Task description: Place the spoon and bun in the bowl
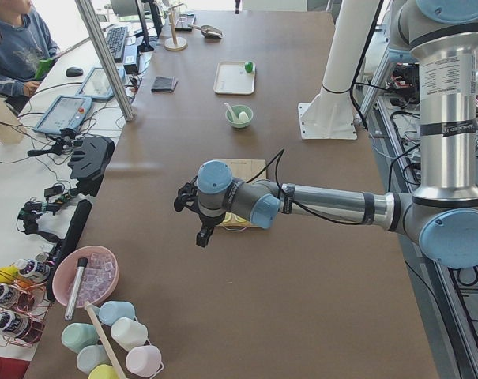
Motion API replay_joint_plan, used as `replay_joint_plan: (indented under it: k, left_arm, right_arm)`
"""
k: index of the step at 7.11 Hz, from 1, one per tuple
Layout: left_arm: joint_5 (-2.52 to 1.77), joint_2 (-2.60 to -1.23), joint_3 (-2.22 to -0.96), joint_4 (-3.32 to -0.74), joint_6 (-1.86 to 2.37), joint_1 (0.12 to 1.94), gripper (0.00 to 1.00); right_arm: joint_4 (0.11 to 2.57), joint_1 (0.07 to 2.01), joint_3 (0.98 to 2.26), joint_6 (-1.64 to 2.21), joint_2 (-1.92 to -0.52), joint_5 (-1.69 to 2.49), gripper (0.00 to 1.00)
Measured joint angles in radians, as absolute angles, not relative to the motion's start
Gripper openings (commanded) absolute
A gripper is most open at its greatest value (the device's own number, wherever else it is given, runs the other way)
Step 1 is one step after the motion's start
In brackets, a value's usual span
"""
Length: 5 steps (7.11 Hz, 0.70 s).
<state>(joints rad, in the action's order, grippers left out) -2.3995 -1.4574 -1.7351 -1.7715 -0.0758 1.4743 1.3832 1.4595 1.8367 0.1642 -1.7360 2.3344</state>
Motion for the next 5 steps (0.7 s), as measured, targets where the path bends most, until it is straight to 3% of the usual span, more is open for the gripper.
replay_joint_plan:
  k: [5]
  left_arm:
    - [-2.364, -1.46, -1.779, -1.639, -0.143, 1.54, 0.98]
  right_arm:
    - [1.378, 1.471, 1.848, 0.135, -1.727, 2.351, 1.0]
